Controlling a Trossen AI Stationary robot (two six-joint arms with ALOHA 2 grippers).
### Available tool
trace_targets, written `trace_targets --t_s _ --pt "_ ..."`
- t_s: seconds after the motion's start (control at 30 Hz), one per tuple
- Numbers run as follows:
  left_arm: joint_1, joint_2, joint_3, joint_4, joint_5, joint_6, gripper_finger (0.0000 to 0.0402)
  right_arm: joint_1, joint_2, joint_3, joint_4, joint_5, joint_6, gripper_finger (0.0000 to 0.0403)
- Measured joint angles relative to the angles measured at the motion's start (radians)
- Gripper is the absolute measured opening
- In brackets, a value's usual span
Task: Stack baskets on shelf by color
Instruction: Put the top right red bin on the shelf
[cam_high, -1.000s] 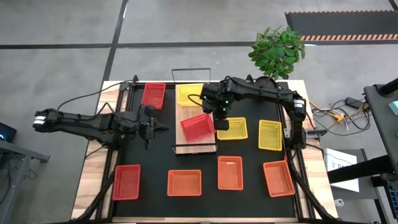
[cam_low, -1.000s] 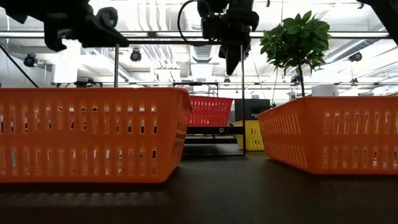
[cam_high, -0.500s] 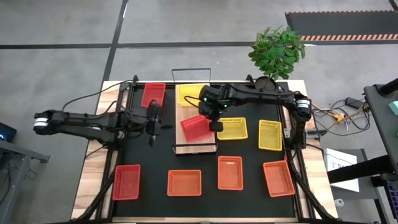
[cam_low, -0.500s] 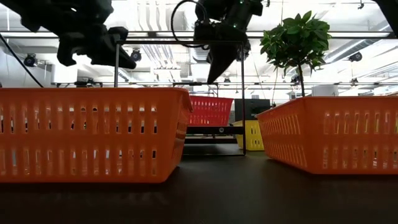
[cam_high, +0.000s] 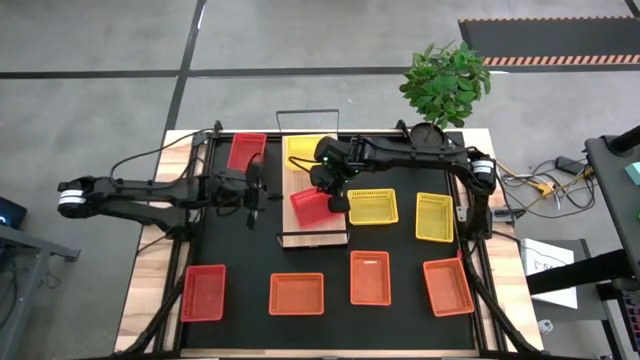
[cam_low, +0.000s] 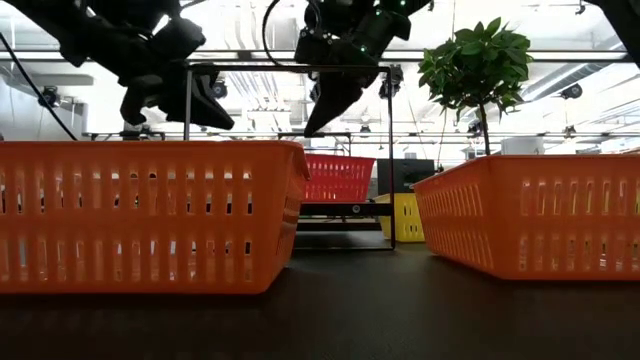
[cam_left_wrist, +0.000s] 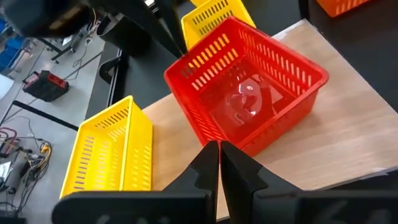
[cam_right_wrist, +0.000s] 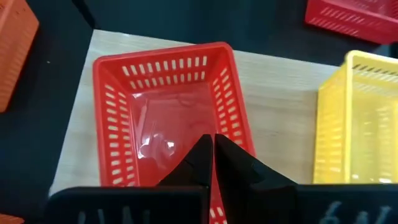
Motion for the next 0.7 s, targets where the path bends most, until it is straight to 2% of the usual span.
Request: trace_targets --t_s 0.7 --pt "0.030 -0.016 0.000 0.010 0.008 0.029 0.0000 0.000 0.101 -0.001 0.069 0.012 0.035 0.0009"
